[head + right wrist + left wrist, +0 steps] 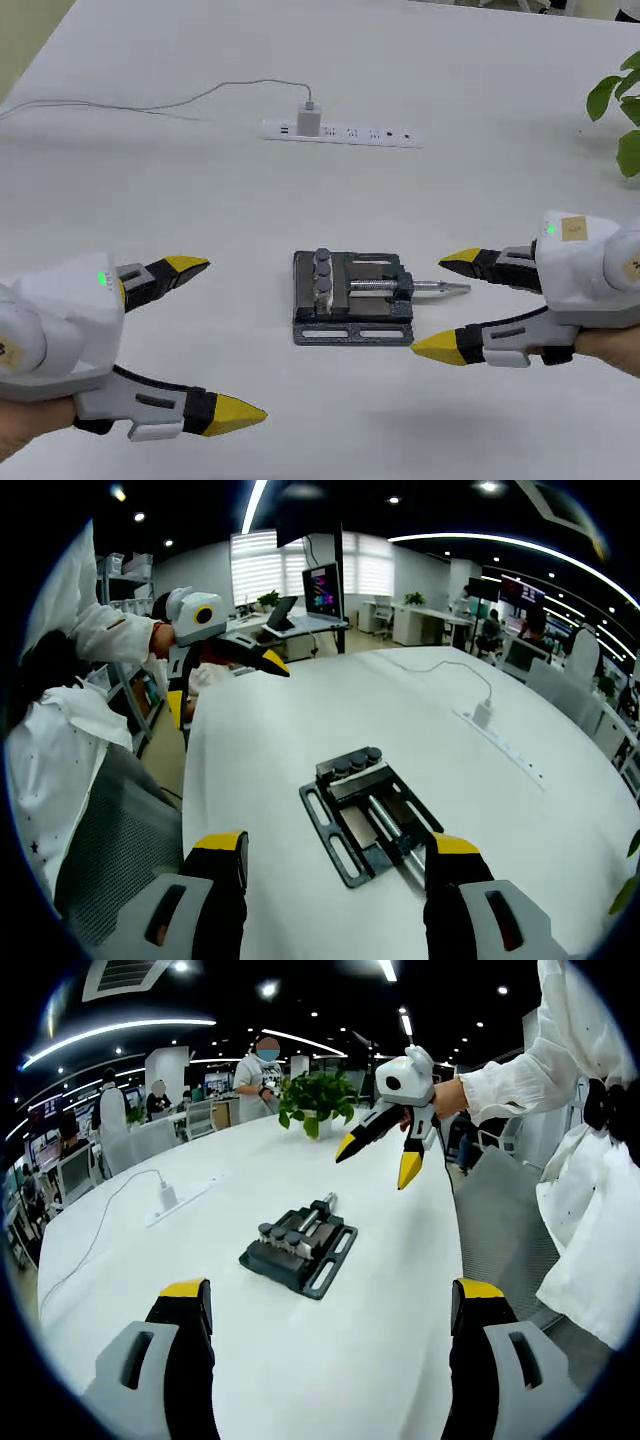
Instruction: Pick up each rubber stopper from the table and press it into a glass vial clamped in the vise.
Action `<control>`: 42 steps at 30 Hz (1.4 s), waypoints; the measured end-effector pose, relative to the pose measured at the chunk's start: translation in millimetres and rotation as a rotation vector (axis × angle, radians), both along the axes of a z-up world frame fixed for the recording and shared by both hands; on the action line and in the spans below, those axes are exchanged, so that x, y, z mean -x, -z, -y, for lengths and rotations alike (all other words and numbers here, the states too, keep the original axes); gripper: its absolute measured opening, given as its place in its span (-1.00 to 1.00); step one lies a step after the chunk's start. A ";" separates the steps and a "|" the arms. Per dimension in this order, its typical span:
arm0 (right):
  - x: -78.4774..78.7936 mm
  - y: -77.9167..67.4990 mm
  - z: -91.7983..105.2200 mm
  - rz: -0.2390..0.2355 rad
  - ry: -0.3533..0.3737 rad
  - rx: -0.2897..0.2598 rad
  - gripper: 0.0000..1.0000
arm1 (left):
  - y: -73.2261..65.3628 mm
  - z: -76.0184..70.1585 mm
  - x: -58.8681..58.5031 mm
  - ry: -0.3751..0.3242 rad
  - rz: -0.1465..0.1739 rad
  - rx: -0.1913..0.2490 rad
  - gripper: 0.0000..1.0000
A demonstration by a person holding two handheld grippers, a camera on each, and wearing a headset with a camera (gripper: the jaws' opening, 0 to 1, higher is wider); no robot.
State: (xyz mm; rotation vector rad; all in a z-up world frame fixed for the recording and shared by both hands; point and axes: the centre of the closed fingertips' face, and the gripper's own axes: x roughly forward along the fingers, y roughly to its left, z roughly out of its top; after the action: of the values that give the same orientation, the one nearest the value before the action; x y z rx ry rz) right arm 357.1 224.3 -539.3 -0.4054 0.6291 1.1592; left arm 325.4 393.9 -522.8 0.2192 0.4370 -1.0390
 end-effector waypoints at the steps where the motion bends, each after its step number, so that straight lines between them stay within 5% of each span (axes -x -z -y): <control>1: 1.6 1.2 0.9 -0.001 -0.001 -0.001 0.46 | 0.4 0.0 -0.1 0.000 -0.001 -0.001 0.98; 4: 2.9 13.4 10.3 0.002 0.001 -0.010 0.55 | 2.9 -0.9 -1.3 -0.005 -0.003 -0.012 0.98; 12: 8.7 10.7 15.3 0.009 0.015 -0.046 0.75 | 7.6 -2.1 -0.9 -0.015 -0.010 -0.030 0.98; 42: 15.7 -6.7 21.4 0.041 0.049 -0.084 0.78 | 9.9 -0.7 6.9 -0.010 -0.013 -0.042 0.98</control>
State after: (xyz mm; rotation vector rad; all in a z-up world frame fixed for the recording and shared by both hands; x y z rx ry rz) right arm 341.4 202.9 -532.6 -0.3397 0.5496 1.1236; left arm 318.4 394.5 -532.8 0.2483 0.4714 -1.0226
